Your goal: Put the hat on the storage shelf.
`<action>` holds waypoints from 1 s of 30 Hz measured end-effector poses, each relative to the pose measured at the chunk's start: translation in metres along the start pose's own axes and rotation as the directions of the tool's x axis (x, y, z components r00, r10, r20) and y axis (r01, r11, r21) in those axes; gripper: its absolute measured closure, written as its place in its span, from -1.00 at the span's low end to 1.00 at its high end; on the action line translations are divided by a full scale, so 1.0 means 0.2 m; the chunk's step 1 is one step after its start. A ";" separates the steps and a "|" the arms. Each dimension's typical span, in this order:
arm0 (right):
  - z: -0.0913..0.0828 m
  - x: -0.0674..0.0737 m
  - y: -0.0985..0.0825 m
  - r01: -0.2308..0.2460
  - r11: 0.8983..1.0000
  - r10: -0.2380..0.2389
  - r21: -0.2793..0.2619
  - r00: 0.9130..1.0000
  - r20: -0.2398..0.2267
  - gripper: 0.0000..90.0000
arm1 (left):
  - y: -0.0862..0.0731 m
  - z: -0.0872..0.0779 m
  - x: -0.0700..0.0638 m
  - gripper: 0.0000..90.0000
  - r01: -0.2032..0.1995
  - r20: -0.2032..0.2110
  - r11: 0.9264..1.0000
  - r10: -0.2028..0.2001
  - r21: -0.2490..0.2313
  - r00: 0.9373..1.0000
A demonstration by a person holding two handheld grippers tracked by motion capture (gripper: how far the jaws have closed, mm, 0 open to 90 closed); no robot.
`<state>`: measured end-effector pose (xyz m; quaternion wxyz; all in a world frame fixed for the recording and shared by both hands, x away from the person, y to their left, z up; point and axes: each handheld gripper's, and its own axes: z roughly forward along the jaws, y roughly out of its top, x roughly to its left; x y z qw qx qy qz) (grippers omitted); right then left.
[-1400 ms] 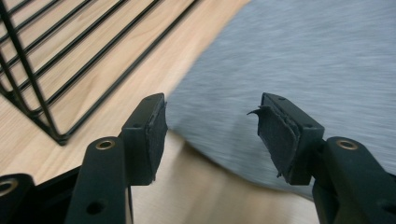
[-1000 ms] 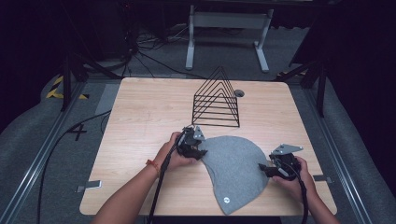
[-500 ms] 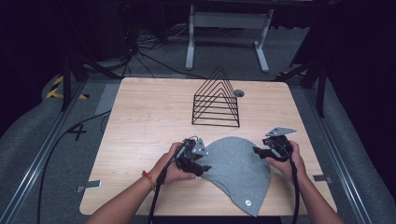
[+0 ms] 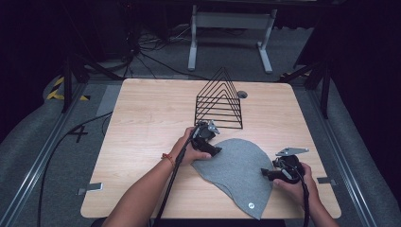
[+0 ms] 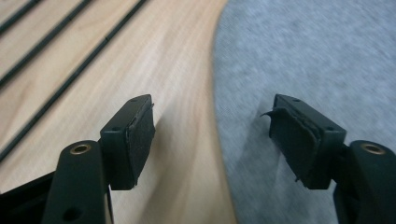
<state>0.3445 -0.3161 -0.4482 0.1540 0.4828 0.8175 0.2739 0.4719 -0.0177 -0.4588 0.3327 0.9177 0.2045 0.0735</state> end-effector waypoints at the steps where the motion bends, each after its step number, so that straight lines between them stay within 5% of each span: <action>1: 0.00 0.01 0.00 0.013 1.000 -0.013 0.002 1.000 0.008 -0.15 | 0.01 0.01 0.00 -0.26 0.001 0.020 1.000 -0.001 0.000 1.000; 4: 0.00 0.01 0.00 0.021 1.000 -0.021 -0.001 1.000 0.015 -0.05 | 0.02 0.00 -0.02 -0.07 -0.008 0.050 1.000 0.008 0.013 0.999; 6: 0.00 0.01 0.00 0.031 1.000 -0.031 -0.004 1.000 0.005 0.14 | 0.02 -0.01 -0.05 0.26 -0.055 0.076 0.998 0.052 0.030 0.996; 10: 0.02 -0.01 0.03 0.031 0.999 -0.031 -0.019 0.999 -0.013 0.48 | 0.00 -0.06 -0.10 0.53 -0.091 0.112 0.993 0.083 0.069 0.990; 12: 0.04 -0.04 0.05 0.026 0.999 -0.027 -0.027 0.999 -0.021 0.43 | -0.02 -0.07 -0.12 0.60 -0.083 0.109 0.993 0.074 0.081 0.991; 17: 0.04 -0.06 0.06 0.007 1.000 -0.007 -0.002 1.000 0.008 -0.06 | -0.05 -0.09 -0.13 0.60 -0.043 0.082 0.997 0.037 0.064 0.996; 20: 0.02 -0.04 0.03 0.017 1.000 -0.017 -0.002 1.000 0.012 -0.04 | -0.05 -0.08 -0.10 0.14 -0.021 0.024 0.998 0.019 0.064 1.000; 22: 0.02 -0.04 0.03 0.015 1.000 -0.014 -0.004 1.000 0.017 0.07 | -0.04 -0.07 -0.09 -0.09 0.020 0.007 0.999 -0.021 0.050 1.000; 24: 0.02 -0.02 0.04 0.032 0.999 -0.032 -0.004 0.999 0.002 0.24 | -0.02 -0.05 -0.08 -0.19 0.004 -0.020 0.999 -0.003 0.046 1.000; 26: 0.02 -0.01 0.04 0.030 1.000 -0.030 -0.007 1.000 -0.002 0.34 | -0.02 -0.03 -0.07 -0.27 0.020 -0.001 0.999 -0.020 0.030 1.000; 30: 0.03 -0.02 0.05 0.028 0.999 -0.028 -0.019 0.999 -0.029 0.67 | -0.01 -0.02 -0.09 0.18 -0.010 0.058 1.000 0.008 0.021 0.998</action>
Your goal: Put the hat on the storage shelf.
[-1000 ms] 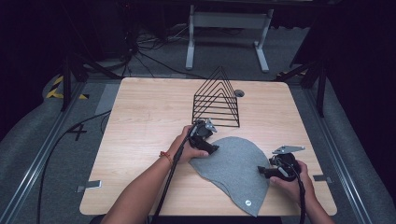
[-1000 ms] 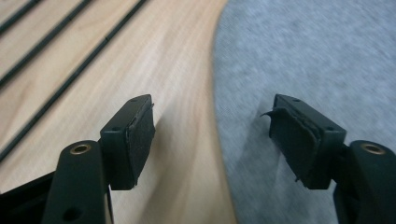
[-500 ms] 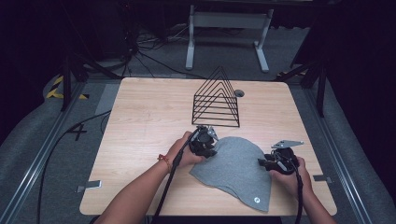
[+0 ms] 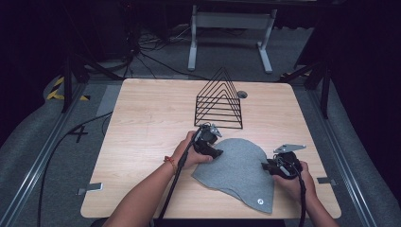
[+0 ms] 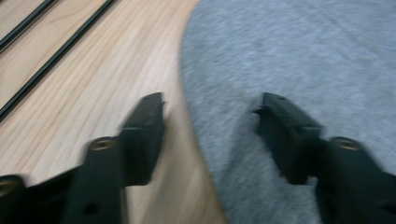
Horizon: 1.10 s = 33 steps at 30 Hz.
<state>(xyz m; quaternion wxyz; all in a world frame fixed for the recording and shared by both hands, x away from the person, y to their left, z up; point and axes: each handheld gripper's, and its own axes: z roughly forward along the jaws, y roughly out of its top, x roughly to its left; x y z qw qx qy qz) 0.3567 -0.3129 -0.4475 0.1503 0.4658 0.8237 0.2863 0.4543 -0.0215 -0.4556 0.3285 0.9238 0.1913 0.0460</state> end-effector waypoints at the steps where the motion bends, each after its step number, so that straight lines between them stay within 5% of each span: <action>1: 0.00 -0.01 0.00 -0.003 1.000 0.003 -0.009 1.000 -0.011 0.73 | 0.00 0.00 -0.01 0.28 -0.009 0.004 1.000 0.009 0.000 1.000; 6: 0.02 -0.05 0.00 -0.038 0.998 0.034 -0.043 0.996 -0.078 0.88 | 0.01 0.00 -0.02 0.85 -0.032 0.063 0.999 0.031 0.006 0.998; 10: 0.01 -0.07 -0.01 -0.038 0.997 0.030 -0.074 0.995 -0.100 0.89 | 0.01 -0.02 -0.02 0.90 -0.029 0.061 1.000 0.029 -0.010 0.998; 16: -0.13 -0.04 0.05 0.001 0.983 -0.019 -0.182 0.995 -0.099 0.90 | 0.05 -0.20 -0.06 0.91 -0.053 0.018 0.989 0.056 -0.135 0.998; 22: -0.29 0.00 0.18 0.075 0.951 -0.097 -0.301 0.993 -0.059 0.90 | 0.14 -0.43 -0.13 0.91 -0.122 -0.054 0.964 0.112 -0.235 0.992; 29: -0.51 0.04 0.45 0.190 0.897 -0.191 -0.399 0.981 0.039 0.90 | 0.28 -0.72 -0.12 0.91 -0.179 -0.154 0.930 0.135 -0.322 0.979; 32: -0.60 0.04 0.58 0.234 0.871 -0.221 -0.433 0.972 0.081 0.90 | 0.34 -0.84 -0.09 0.91 -0.184 -0.188 0.909 0.119 -0.374 0.975; 33: -0.62 0.04 0.61 0.242 0.863 -0.226 -0.443 0.970 0.091 0.90 | 0.37 -0.89 -0.08 0.91 -0.202 -0.220 0.900 0.123 -0.387 0.968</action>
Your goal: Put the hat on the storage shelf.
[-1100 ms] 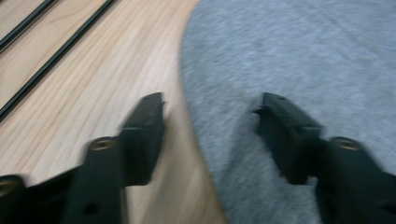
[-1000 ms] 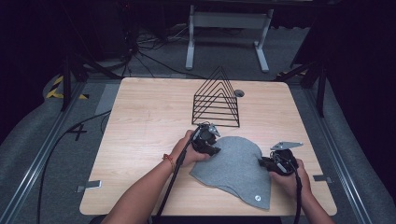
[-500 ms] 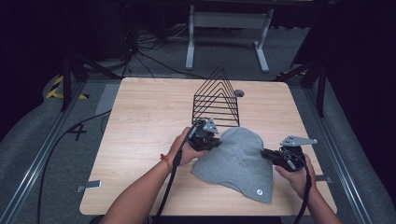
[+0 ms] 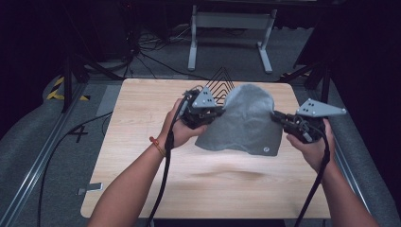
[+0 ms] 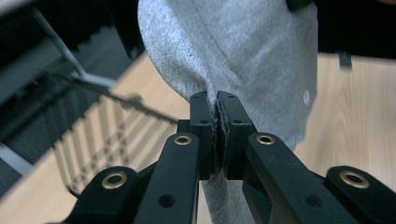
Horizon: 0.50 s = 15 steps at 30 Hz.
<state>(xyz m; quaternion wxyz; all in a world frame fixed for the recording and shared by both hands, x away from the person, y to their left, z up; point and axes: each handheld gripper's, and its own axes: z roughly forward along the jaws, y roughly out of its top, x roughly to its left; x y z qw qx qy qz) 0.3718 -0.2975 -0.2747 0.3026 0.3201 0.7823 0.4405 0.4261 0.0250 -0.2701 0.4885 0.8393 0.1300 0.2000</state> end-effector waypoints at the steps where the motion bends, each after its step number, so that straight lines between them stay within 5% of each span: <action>1: 0.00 -0.01 0.06 0.015 1.000 -0.015 -0.016 1.000 0.009 0.90 | 0.03 -0.02 0.02 0.91 -0.010 -0.022 1.000 0.010 -0.013 1.000; 7: 0.03 -0.09 0.30 0.051 0.996 -0.047 -0.074 0.998 0.049 0.90 | 0.18 -0.09 0.16 0.91 -0.017 -0.114 0.999 0.011 -0.050 0.993; 15: 0.13 -0.20 0.54 0.089 0.990 -0.078 -0.112 0.992 0.097 0.90 | 0.25 -0.09 0.36 0.91 0.010 -0.192 0.998 -0.023 -0.069 0.981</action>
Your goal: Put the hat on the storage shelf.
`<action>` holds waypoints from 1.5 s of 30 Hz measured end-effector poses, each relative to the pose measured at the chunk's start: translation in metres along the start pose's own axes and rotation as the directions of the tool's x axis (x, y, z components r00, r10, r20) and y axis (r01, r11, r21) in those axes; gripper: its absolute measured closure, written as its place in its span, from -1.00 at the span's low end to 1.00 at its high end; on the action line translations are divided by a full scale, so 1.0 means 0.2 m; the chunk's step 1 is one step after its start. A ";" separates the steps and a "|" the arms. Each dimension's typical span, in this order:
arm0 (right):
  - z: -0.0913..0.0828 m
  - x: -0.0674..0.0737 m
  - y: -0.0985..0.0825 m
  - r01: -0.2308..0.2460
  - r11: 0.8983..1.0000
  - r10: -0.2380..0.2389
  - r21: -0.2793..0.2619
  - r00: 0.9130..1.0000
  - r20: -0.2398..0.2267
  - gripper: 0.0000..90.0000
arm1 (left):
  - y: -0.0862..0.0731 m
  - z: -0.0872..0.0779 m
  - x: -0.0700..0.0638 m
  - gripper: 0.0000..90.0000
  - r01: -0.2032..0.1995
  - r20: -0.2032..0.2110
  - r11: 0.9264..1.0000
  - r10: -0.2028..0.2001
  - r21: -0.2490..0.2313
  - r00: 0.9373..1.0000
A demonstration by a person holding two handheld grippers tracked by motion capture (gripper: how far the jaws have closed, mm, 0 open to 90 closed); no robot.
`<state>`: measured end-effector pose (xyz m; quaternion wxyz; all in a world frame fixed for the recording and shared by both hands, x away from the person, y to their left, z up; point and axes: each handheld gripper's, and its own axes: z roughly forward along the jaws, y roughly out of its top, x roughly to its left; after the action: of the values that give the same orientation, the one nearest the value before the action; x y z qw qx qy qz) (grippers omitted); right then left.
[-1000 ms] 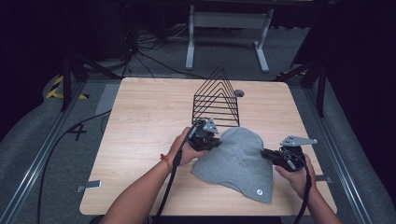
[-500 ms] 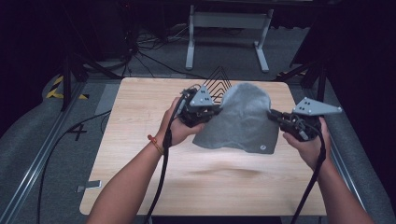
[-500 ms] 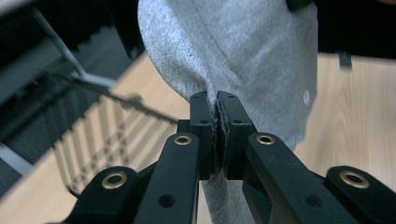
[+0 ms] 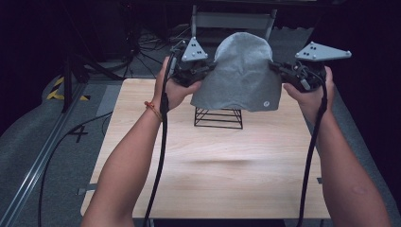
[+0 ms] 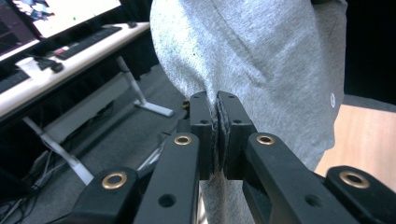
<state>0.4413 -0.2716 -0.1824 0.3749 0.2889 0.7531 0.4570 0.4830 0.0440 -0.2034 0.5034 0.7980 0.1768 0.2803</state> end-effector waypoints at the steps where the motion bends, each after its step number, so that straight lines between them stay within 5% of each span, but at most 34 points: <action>1: 0.03 -0.02 0.02 0.004 1.000 -0.004 0.000 1.000 0.007 0.90 | 0.01 0.01 0.02 0.91 -0.002 -0.014 1.000 0.002 -0.001 1.000; 3: 0.07 -0.04 0.05 -0.002 1.000 0.002 -0.001 1.000 0.006 0.90 | 0.02 0.03 0.05 0.91 0.018 -0.025 1.000 -0.019 -0.004 1.000; 6: 0.12 -0.07 0.08 -0.012 1.000 0.012 -0.015 1.000 0.018 0.90 | 0.06 0.05 0.07 0.91 -0.029 -0.069 1.000 0.029 -0.002 0.997; 12: 0.22 -0.13 0.08 -0.046 0.999 0.046 -0.025 0.999 0.024 0.90 | 0.08 0.11 0.13 0.91 -0.045 -0.110 0.999 0.047 0.023 0.993; 21: 0.34 -0.14 0.04 -0.065 0.998 0.065 -0.008 0.998 0.009 0.90 | 0.02 0.19 0.18 0.91 -0.009 -0.132 0.999 0.015 0.043 0.991; 32: 0.39 -0.10 -0.02 -0.056 0.998 0.056 0.009 0.998 -0.019 0.90 | -0.13 0.19 0.21 0.91 0.107 -0.063 0.994 -0.108 -0.009 0.992; 45: 0.31 -0.08 -0.03 -0.056 0.998 0.055 -0.022 0.998 -0.040 0.90 | -0.16 0.08 0.20 0.91 0.113 -0.029 0.992 -0.115 -0.048 0.993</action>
<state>0.5006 -0.2577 -0.2018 0.3503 0.2962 0.7468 0.4815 0.5240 0.0679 -0.2273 0.5342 0.7700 0.2236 0.2678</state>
